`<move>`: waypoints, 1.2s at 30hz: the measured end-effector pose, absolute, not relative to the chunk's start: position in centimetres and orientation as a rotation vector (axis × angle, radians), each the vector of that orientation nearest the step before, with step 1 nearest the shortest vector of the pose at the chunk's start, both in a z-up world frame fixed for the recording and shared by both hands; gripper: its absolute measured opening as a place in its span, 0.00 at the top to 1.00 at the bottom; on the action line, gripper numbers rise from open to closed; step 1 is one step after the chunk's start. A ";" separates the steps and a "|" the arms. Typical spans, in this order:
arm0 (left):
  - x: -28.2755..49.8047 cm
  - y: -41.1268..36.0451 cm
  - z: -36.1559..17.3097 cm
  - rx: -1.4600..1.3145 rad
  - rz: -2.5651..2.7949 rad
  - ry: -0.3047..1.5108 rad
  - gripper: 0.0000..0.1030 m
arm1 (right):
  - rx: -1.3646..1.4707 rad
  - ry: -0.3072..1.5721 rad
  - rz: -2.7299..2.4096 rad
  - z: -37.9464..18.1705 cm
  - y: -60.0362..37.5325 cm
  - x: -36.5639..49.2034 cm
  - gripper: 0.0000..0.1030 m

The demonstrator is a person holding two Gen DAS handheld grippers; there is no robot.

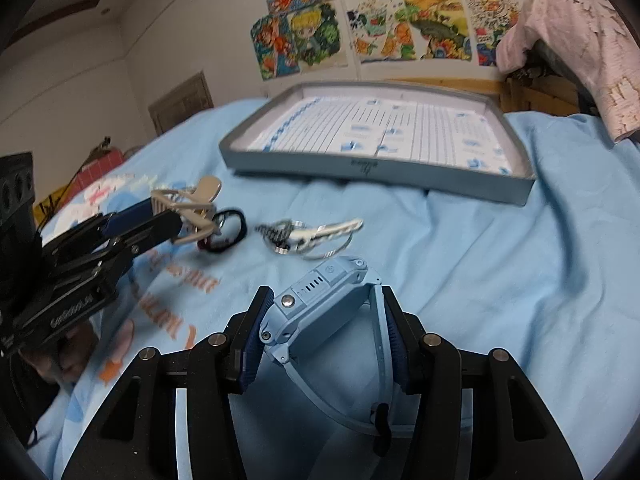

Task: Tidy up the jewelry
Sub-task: 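Carry the hair clip with the left tool while the right tool carries the watch into the grey tray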

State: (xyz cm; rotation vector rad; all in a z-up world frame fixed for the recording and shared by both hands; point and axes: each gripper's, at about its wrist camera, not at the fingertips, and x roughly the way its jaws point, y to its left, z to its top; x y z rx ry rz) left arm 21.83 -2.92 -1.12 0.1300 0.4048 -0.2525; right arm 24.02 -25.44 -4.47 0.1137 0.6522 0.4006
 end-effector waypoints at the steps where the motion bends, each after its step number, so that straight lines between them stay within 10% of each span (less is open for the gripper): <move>1: 21.8 -3.1 -0.6 0.125 -0.248 0.402 0.65 | 0.119 0.643 0.399 -4.3 -25.7 24.0 0.55; 15: 29.4 -3.9 4.7 -0.049 -0.205 0.418 0.65 | 0.193 0.428 0.346 0.6 -28.7 32.1 0.57; 22: 36.9 -4.0 2.5 -0.140 -0.147 0.486 0.65 | 0.153 0.398 0.322 0.7 -28.4 39.0 0.80; 33: 38.7 -5.8 -0.8 -0.102 -0.137 0.529 0.64 | 0.270 0.479 0.345 -3.9 -29.8 42.6 0.81; 36: 38.7 -5.8 -0.7 -0.101 -0.129 0.551 0.53 | 0.279 0.464 0.342 -3.9 -29.9 42.6 0.81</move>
